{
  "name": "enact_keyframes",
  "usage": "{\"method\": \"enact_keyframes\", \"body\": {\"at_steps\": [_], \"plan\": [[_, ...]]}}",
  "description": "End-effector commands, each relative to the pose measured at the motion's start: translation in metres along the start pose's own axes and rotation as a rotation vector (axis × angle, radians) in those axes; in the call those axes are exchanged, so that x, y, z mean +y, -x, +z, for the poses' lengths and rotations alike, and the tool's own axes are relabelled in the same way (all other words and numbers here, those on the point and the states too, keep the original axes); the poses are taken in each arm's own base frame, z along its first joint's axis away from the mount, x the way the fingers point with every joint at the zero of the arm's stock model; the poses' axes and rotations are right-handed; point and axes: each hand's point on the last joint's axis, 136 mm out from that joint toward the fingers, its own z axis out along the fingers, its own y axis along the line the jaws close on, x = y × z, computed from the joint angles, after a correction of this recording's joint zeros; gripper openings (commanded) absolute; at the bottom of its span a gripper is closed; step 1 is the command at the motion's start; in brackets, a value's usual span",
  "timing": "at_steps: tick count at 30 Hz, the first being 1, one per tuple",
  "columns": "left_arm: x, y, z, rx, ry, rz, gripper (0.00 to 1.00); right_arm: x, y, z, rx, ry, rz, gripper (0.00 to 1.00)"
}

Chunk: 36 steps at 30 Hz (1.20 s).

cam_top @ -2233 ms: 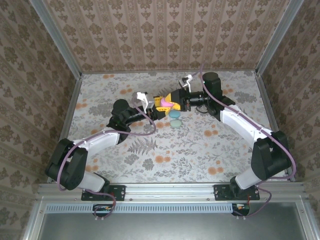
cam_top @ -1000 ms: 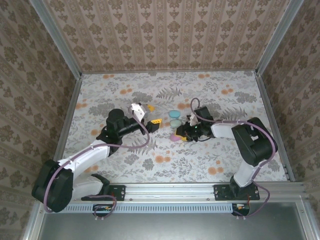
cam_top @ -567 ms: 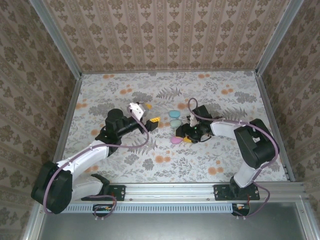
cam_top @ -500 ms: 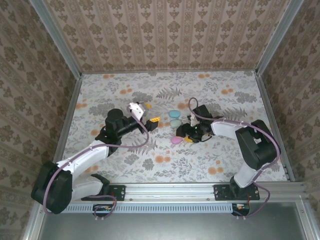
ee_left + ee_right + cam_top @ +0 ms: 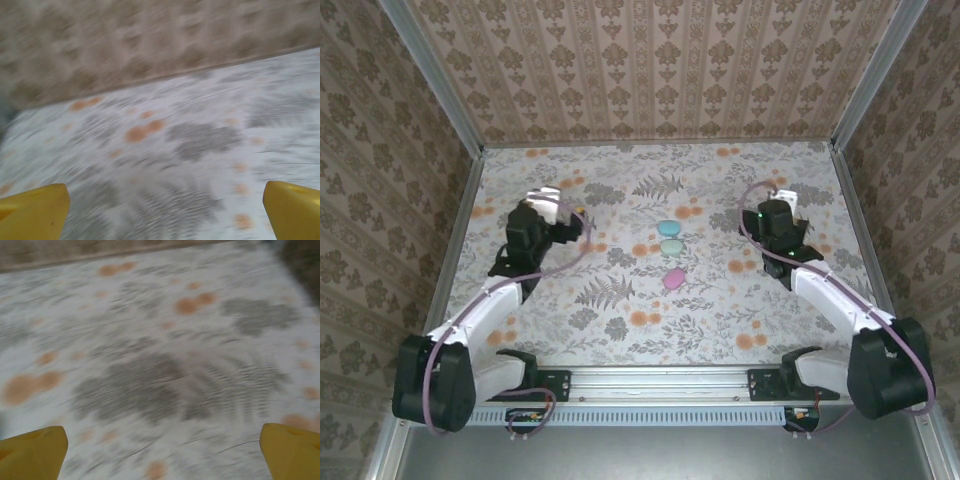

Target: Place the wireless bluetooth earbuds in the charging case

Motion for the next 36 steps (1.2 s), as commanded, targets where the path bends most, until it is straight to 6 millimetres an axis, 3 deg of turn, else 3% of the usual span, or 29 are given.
{"method": "enact_keyframes", "body": {"at_steps": [1,4,7,10,12,15,17,20,36], "plan": [[0.053,-0.028,-0.002,0.115,0.213,-0.057,1.00,-0.035,-0.013,0.026,-0.045,-0.136,-0.047,1.00],[0.066,-0.047,0.000,0.132,0.241,-0.052,1.00,-0.017,-0.018,0.037,-0.061,-0.013,-0.084,1.00],[0.069,-0.062,0.010,0.126,0.232,-0.023,1.00,0.004,0.000,0.040,-0.172,0.127,-0.072,1.00],[0.067,-0.064,0.023,0.094,0.203,0.002,1.00,0.022,-0.010,0.056,-0.138,0.255,-0.055,1.00],[0.070,-0.069,0.032,0.092,0.185,-0.033,1.00,0.034,-0.016,0.052,-0.148,0.329,-0.091,1.00],[0.066,-0.083,0.040,0.093,0.123,-0.055,1.00,0.037,-0.021,0.048,-0.241,0.366,-0.087,1.00],[0.059,-0.098,0.043,0.060,0.080,-0.049,1.00,0.034,-0.025,0.048,-0.209,0.344,-0.088,1.00],[0.071,-0.106,0.045,0.082,0.150,-0.080,1.00,0.028,-0.023,0.052,-0.205,0.300,-0.068,1.00],[0.071,-0.104,0.045,0.067,0.166,-0.070,1.00,0.030,-0.022,0.052,-0.210,0.296,-0.078,1.00]]}}
